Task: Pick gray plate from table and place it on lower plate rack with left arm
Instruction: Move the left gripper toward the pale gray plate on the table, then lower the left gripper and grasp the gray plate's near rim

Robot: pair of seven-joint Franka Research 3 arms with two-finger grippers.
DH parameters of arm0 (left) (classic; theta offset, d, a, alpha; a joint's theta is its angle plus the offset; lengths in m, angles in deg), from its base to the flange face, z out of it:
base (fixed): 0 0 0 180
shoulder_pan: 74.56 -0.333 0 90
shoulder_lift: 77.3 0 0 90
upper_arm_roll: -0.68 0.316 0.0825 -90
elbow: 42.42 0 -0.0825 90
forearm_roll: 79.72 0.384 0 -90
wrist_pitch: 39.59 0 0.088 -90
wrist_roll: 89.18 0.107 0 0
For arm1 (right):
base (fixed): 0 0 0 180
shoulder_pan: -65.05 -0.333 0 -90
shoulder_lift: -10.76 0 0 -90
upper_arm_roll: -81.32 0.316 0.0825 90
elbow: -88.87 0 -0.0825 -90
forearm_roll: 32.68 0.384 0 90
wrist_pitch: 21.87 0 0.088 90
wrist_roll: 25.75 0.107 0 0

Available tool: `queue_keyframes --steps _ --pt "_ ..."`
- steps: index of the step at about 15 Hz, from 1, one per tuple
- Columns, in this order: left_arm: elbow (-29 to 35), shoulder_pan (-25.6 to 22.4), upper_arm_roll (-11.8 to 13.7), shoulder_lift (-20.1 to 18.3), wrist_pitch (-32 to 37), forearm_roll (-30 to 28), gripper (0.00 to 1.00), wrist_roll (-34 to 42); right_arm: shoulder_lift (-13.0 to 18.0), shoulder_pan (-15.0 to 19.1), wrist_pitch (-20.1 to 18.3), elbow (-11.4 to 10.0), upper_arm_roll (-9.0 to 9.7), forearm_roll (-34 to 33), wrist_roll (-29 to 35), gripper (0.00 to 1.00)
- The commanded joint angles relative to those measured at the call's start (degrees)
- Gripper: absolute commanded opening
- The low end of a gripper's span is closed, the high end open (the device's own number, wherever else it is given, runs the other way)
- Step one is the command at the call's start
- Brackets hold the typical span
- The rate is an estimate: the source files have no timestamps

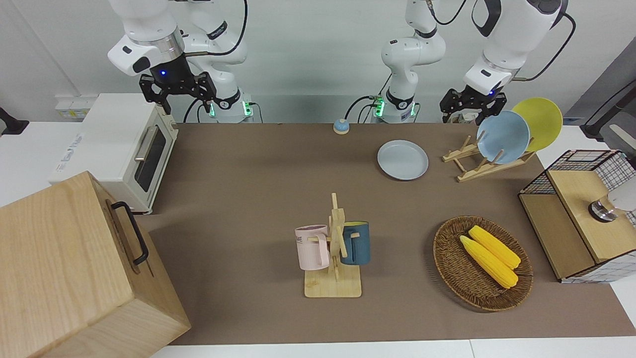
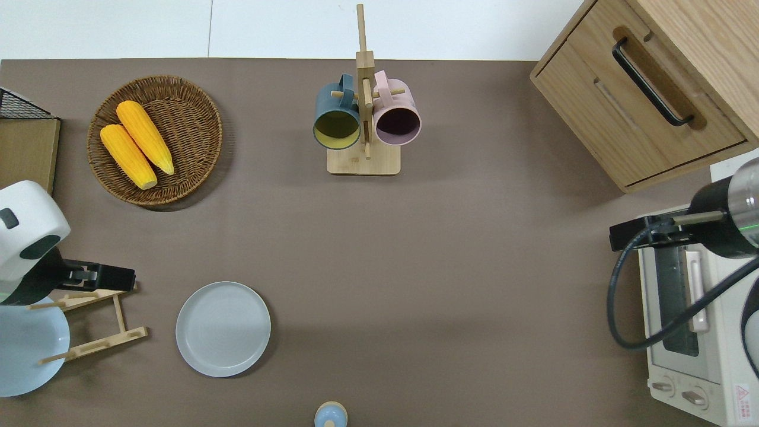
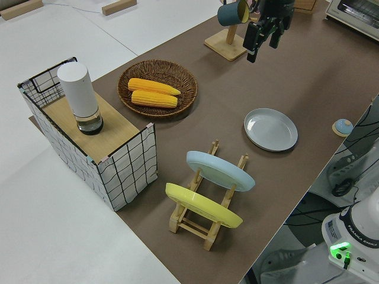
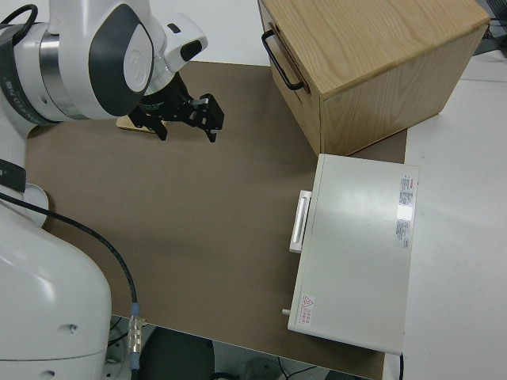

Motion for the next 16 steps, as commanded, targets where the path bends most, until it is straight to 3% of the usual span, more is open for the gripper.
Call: queue_keyframes --steps 1,7,16 --pt "5.7 -0.1 0.3 -3.0 -2.0 -0.9 1.0 -0.5 0.1 0.4 -0.8 0.3 0.38 0.4 -0.1 0.99" --pt "19.7 0.0 0.4 -10.6 -10.9 -2.5 1.0 -2.5 0.1 0.4 -0.8 0.3 0.38 0.4 0.0 0.99" --pt "34.0 0.1 0.4 -14.9 -22.4 -2.5 1.0 -2.5 0.1 0.4 -0.8 0.3 0.29 0.4 -0.1 0.987"
